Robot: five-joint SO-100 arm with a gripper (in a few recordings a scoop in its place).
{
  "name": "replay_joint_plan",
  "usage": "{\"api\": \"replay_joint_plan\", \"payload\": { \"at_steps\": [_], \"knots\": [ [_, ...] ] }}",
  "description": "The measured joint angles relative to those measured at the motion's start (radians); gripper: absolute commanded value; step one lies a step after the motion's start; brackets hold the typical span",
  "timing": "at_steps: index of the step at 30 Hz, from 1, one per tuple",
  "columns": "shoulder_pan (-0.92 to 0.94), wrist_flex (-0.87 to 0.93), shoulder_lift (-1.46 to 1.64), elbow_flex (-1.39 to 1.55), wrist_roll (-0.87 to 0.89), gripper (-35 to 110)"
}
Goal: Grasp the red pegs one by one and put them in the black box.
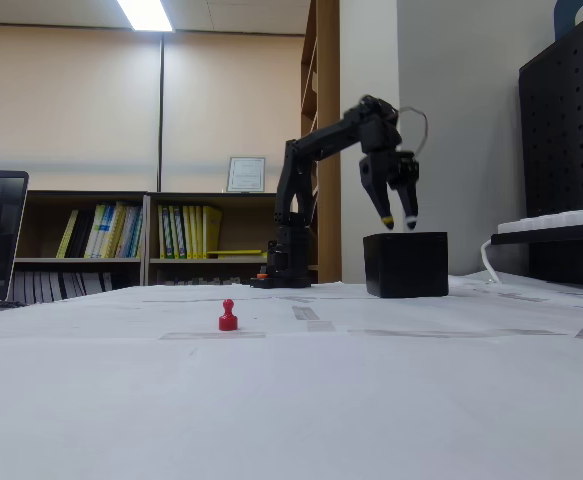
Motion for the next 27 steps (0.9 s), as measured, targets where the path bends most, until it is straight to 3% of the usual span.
{"api": "replay_joint_plan", "payload": {
  "at_steps": [6,11,20,27],
  "knots": [
    [0.331,-0.425,-0.087,-0.388,0.261,15],
    [0.503,-0.67,-0.048,-0.5,0.353,14],
    [0.621,-1.043,0.236,-0.491,0.399,14],
    [0.657,-1.195,0.465,-0.356,0.39,14]
  ]
}}
